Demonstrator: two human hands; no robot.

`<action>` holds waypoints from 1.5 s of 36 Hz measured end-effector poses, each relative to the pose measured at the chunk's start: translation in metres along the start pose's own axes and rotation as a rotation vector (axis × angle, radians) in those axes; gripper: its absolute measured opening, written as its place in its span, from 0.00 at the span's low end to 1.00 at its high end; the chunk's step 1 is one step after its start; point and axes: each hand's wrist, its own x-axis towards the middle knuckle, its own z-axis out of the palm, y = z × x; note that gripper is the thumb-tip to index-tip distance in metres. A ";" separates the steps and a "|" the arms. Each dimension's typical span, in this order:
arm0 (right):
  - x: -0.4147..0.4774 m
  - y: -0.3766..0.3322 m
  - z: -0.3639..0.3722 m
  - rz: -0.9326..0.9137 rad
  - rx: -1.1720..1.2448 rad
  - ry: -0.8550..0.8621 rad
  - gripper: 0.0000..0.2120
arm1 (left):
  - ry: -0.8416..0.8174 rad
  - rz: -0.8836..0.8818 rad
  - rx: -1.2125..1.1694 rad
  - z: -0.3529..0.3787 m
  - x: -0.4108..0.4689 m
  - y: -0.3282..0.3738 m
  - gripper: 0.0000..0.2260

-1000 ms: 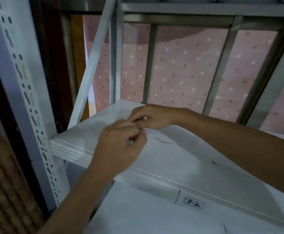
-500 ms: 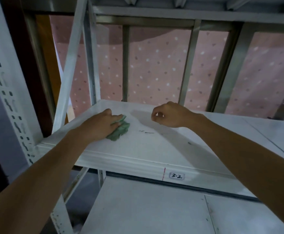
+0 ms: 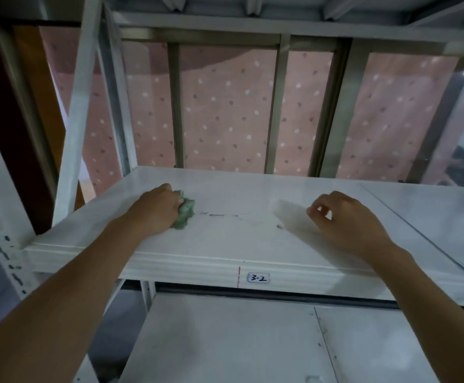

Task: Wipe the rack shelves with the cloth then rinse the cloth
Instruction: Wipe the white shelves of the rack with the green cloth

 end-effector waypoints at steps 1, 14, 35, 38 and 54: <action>-0.010 0.011 -0.003 0.030 0.008 -0.007 0.12 | -0.002 0.000 0.011 0.000 0.001 0.005 0.15; -0.068 0.063 -0.029 0.197 0.205 0.266 0.07 | -0.057 0.113 -0.040 0.010 0.011 0.083 0.12; -0.080 0.060 -0.042 0.525 0.740 0.638 0.19 | -0.162 0.416 -0.181 0.030 0.014 0.202 0.12; -0.081 0.061 -0.041 0.528 0.748 0.664 0.19 | -0.127 0.520 -0.079 0.033 0.020 0.216 0.18; -0.087 0.066 -0.043 0.488 0.828 0.677 0.21 | -0.024 1.111 -0.080 0.034 -0.015 0.246 0.19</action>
